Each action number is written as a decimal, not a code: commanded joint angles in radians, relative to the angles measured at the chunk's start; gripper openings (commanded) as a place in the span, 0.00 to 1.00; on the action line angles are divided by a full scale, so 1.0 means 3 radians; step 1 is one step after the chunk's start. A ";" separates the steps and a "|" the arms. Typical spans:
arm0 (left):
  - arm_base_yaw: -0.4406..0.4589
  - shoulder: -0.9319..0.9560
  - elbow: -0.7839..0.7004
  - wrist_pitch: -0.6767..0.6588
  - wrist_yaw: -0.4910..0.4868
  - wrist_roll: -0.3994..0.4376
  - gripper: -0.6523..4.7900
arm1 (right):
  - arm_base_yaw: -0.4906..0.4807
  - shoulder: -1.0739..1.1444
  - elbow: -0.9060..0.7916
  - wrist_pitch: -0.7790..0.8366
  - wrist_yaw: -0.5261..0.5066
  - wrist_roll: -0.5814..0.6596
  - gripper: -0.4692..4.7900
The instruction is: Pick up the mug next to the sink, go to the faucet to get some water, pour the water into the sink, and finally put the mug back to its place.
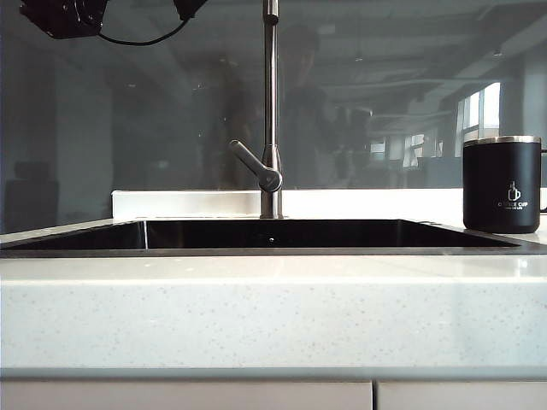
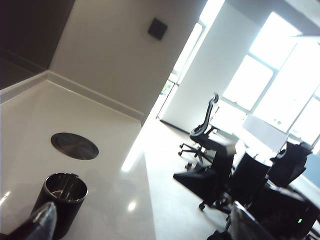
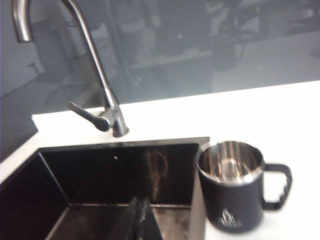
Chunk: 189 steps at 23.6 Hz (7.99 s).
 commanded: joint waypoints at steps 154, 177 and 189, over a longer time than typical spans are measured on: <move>0.0589 -0.7024 -0.6438 -0.4294 -0.4584 0.5380 0.11 | -0.0001 -0.1105 -0.0863 -0.0027 0.0326 0.0062 0.08; 0.0589 -0.7024 -0.6438 -0.4297 -0.4584 0.5380 0.11 | -0.0922 -0.1425 -0.1784 0.0640 -0.0504 -0.0491 0.08; 0.0587 -0.7024 -0.6438 -0.4297 -0.4584 0.5380 0.11 | -0.0916 -0.1425 -0.1783 0.0587 -0.0493 -0.0491 0.08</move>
